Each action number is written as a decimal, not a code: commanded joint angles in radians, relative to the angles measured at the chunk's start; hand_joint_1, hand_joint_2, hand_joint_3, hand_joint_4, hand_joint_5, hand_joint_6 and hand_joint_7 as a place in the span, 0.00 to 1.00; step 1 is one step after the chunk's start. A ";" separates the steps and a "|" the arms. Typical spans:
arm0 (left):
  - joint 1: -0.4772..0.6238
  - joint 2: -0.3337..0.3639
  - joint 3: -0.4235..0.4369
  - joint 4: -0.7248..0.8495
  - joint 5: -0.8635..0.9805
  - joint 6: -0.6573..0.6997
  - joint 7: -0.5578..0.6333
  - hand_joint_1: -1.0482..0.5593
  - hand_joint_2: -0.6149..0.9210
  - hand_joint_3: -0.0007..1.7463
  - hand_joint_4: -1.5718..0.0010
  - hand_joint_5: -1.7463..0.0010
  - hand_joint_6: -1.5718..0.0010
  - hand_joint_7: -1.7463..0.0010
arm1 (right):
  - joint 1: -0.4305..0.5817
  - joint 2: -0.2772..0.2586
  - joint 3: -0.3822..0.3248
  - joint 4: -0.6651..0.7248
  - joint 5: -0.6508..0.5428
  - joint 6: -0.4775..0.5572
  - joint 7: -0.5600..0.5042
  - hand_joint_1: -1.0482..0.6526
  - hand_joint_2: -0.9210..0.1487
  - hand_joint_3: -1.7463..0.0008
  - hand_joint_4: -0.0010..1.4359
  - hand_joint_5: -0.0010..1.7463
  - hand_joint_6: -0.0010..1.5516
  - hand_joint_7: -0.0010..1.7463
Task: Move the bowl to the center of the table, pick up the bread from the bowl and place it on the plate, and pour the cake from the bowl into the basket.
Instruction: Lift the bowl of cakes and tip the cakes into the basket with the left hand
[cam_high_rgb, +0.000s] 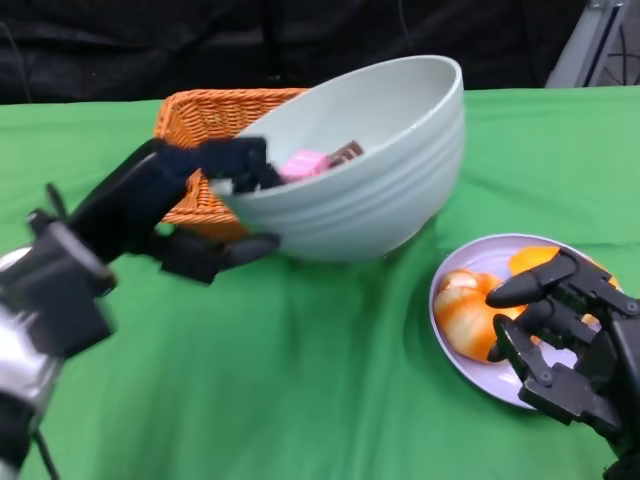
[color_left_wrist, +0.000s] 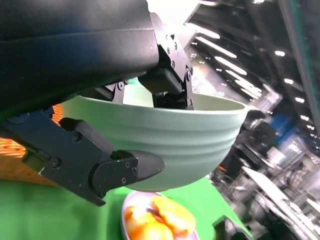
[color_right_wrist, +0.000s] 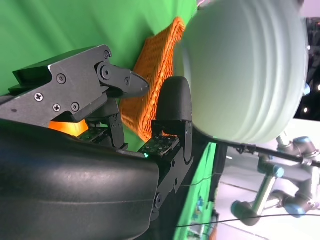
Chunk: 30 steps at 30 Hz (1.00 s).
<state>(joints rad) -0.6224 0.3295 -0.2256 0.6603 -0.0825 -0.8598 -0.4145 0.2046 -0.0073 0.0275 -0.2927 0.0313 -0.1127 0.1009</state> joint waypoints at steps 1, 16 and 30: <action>-0.091 -0.061 0.044 0.098 0.033 -0.006 0.035 0.58 0.82 0.57 0.53 0.01 0.57 0.16 | -0.003 -0.008 -0.005 0.029 -0.023 -0.030 -0.017 0.59 0.15 0.63 0.46 0.89 0.38 0.76; -0.282 -0.271 0.187 0.327 0.038 0.179 0.091 0.53 0.80 0.57 0.47 0.01 0.51 0.23 | -0.015 -0.009 -0.001 0.094 -0.059 -0.078 -0.034 0.59 0.13 0.67 0.47 0.88 0.38 0.77; -0.465 -0.388 0.458 0.476 -0.256 0.713 -0.057 0.57 0.79 0.62 0.48 0.02 0.50 0.19 | -0.037 -0.013 0.005 0.164 -0.062 -0.129 -0.031 0.59 0.12 0.68 0.46 0.88 0.39 0.77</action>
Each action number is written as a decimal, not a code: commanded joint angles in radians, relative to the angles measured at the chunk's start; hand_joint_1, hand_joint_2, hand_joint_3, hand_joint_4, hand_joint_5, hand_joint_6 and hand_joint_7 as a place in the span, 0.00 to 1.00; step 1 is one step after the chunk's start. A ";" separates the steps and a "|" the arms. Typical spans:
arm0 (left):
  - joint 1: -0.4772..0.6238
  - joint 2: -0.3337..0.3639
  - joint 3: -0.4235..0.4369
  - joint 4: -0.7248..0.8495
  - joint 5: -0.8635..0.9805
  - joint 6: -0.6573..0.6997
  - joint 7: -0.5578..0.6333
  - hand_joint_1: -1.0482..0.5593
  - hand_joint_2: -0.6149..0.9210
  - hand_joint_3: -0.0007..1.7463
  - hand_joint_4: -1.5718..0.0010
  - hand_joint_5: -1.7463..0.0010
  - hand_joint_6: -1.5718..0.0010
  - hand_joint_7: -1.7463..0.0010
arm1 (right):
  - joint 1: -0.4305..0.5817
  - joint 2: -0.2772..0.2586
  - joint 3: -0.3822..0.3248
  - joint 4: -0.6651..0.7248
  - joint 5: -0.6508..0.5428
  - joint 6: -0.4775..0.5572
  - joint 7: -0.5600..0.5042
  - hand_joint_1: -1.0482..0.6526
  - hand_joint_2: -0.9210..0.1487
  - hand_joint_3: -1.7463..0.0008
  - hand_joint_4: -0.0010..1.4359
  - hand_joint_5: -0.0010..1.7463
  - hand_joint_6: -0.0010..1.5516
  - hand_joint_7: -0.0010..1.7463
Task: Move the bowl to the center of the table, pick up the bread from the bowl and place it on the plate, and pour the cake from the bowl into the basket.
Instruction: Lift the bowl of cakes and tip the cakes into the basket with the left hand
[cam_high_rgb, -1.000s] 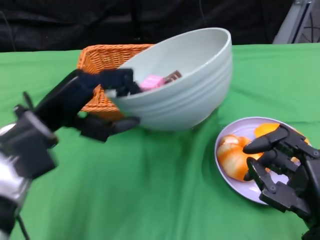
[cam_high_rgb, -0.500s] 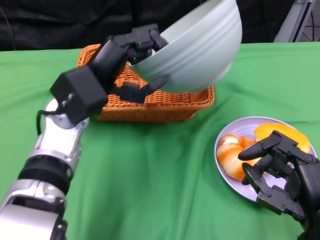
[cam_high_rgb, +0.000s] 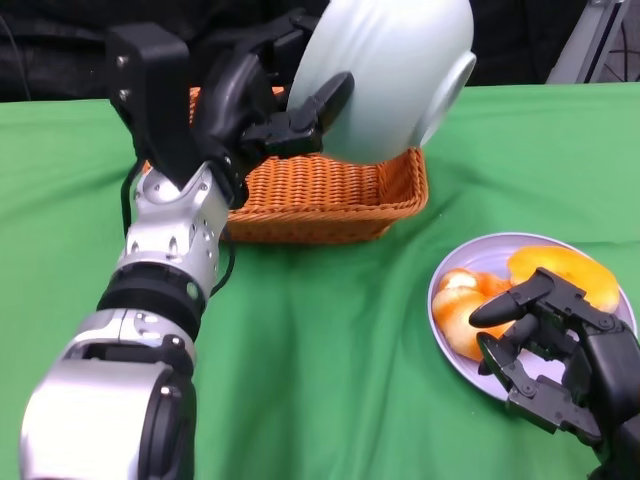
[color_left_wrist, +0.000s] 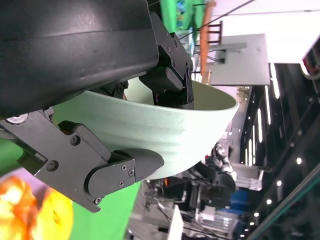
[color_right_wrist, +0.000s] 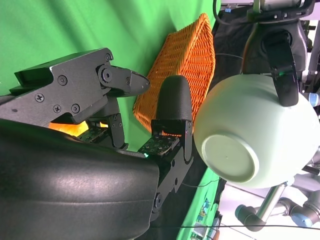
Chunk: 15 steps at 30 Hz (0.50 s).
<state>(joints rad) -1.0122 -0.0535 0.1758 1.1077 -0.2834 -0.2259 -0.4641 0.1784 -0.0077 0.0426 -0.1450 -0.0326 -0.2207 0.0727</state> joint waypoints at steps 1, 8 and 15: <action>-0.090 -0.008 0.076 0.041 -0.072 0.112 -0.006 0.57 0.80 0.62 0.48 0.02 0.49 0.19 | -0.014 -0.013 -0.011 0.021 0.002 -0.024 -0.003 0.59 0.12 0.68 0.46 0.88 0.39 0.77; -0.137 -0.038 0.237 0.069 -0.226 0.333 0.008 0.56 0.84 0.59 0.51 0.00 0.53 0.12 | -0.010 -0.011 -0.008 0.025 -0.005 -0.031 -0.004 0.58 0.12 0.69 0.46 0.88 0.39 0.77; -0.158 -0.032 0.376 0.092 -0.359 0.525 0.031 0.50 0.87 0.49 0.51 0.00 0.59 0.04 | -0.008 -0.005 0.003 0.018 -0.010 -0.027 -0.007 0.58 0.10 0.69 0.46 0.88 0.38 0.77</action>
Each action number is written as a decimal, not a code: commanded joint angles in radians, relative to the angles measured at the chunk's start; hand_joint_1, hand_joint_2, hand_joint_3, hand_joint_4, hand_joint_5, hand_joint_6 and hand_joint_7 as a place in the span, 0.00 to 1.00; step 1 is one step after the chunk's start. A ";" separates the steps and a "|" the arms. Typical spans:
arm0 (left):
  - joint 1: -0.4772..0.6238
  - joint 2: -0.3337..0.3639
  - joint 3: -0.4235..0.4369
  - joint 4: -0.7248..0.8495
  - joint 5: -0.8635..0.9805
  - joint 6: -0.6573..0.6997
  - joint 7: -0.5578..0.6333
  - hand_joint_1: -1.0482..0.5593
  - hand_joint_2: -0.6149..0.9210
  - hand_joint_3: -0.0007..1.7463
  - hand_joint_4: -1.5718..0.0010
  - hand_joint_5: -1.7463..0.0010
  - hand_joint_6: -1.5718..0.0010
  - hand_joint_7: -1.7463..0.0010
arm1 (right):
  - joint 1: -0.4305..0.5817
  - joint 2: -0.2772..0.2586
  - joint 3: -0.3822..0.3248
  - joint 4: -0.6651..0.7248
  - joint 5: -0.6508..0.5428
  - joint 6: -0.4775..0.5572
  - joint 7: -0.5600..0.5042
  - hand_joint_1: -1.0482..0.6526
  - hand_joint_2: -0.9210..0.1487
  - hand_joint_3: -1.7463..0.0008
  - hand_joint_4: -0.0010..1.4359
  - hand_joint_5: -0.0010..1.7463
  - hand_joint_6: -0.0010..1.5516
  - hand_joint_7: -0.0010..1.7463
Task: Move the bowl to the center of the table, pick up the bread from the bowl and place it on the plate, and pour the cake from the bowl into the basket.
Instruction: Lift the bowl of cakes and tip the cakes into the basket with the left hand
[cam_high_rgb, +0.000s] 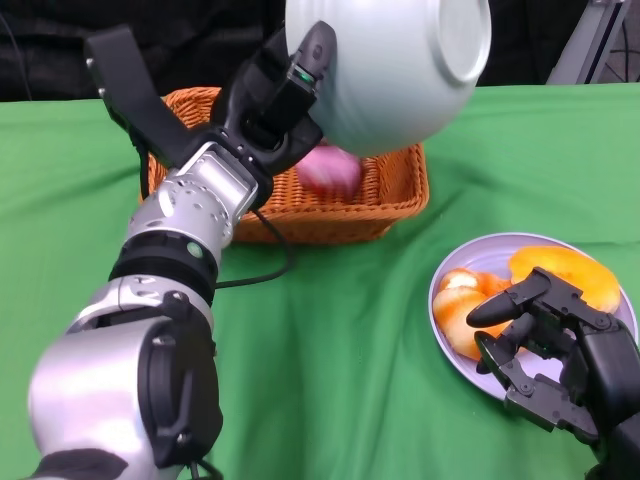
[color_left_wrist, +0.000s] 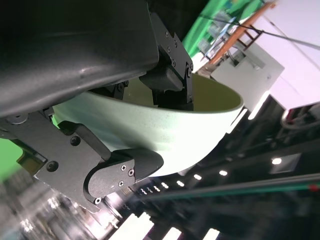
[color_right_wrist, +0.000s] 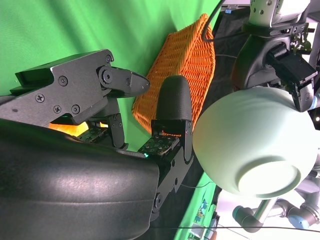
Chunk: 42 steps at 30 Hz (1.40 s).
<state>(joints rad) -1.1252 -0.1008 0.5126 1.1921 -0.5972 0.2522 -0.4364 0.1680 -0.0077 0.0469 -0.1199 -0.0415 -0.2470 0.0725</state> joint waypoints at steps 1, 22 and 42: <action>-0.048 0.017 0.055 0.013 -0.058 0.066 0.008 0.49 0.89 0.44 0.50 0.00 0.59 0.02 | 0.001 -0.004 0.000 -0.008 -0.006 0.001 -0.011 0.58 0.11 0.69 0.46 0.88 0.38 0.77; -0.047 0.018 0.163 0.014 -0.126 0.091 0.167 0.51 0.99 0.32 0.50 0.00 0.59 0.00 | -0.011 -0.005 0.004 0.013 0.000 -0.015 -0.013 0.60 0.13 0.67 0.46 0.88 0.39 0.77; 0.137 0.162 -0.338 -0.477 0.229 -0.037 -0.339 0.51 0.77 0.60 0.50 0.00 0.55 0.09 | -0.004 -0.006 0.011 -0.003 -0.024 -0.003 -0.027 0.58 0.12 0.69 0.46 0.87 0.38 0.79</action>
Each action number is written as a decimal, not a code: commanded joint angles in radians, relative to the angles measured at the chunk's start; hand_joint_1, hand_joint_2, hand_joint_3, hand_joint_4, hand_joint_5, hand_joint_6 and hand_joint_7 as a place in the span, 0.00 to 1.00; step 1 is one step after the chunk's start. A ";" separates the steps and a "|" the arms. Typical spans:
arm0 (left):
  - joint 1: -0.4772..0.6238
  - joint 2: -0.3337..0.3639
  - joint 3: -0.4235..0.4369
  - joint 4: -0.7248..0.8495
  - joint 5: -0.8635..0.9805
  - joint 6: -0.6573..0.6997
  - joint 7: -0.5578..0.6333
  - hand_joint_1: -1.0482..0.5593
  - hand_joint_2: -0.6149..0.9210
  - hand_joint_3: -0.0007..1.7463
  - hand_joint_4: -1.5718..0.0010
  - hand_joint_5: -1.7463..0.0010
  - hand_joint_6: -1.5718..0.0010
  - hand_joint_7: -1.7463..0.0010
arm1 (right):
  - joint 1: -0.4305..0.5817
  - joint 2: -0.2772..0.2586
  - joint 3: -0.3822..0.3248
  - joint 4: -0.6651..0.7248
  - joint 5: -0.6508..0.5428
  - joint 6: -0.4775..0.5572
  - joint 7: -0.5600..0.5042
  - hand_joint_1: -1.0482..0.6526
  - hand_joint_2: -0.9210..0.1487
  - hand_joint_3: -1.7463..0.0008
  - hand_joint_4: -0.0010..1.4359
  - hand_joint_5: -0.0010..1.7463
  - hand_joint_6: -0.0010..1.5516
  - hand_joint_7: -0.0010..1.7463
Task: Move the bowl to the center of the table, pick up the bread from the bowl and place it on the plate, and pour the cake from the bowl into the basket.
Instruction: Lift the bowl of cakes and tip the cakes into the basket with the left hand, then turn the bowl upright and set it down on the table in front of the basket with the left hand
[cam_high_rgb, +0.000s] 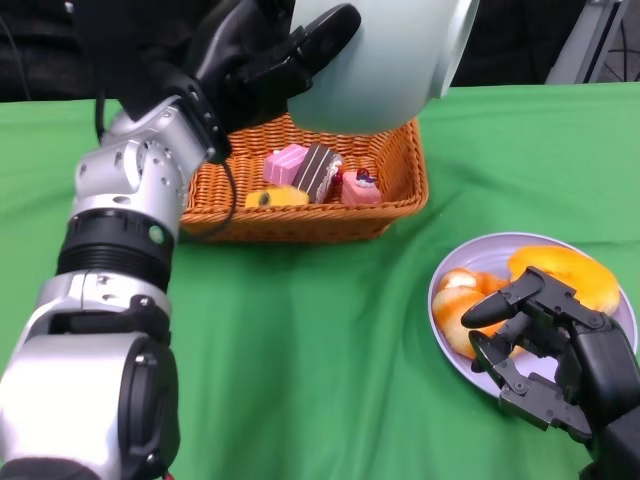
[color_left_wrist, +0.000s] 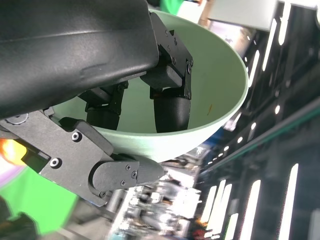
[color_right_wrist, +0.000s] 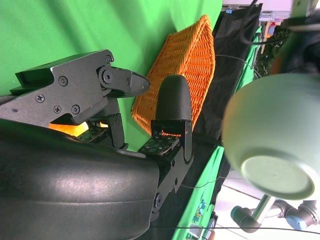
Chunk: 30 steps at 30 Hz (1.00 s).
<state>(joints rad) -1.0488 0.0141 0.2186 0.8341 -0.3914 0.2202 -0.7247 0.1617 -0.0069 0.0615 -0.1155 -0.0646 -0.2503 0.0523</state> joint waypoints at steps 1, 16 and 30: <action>0.102 0.074 -0.076 -0.193 0.044 -0.019 -0.073 0.50 0.72 0.65 0.50 0.00 0.54 0.08 | 0.002 -0.006 -0.004 -0.010 -0.002 0.001 -0.007 0.59 0.11 0.69 0.46 0.87 0.38 0.79; 0.460 0.274 -0.182 -0.380 0.238 -0.851 -0.135 0.58 0.79 0.61 0.50 0.00 0.54 0.17 | -0.004 -0.013 -0.014 -0.010 0.026 0.009 0.010 0.60 0.12 0.68 0.46 0.88 0.38 0.76; 0.594 0.391 -0.111 -0.021 0.608 -1.704 0.142 0.59 0.84 0.47 0.47 0.10 0.48 0.31 | -0.019 -0.008 -0.022 -0.005 0.035 0.026 0.014 0.58 0.11 0.69 0.45 0.89 0.38 0.77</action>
<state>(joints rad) -0.4708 0.3821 0.0877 0.7889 0.1911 -1.4394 -0.6272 0.1506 -0.0072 0.0484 -0.1203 -0.0425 -0.2310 0.0671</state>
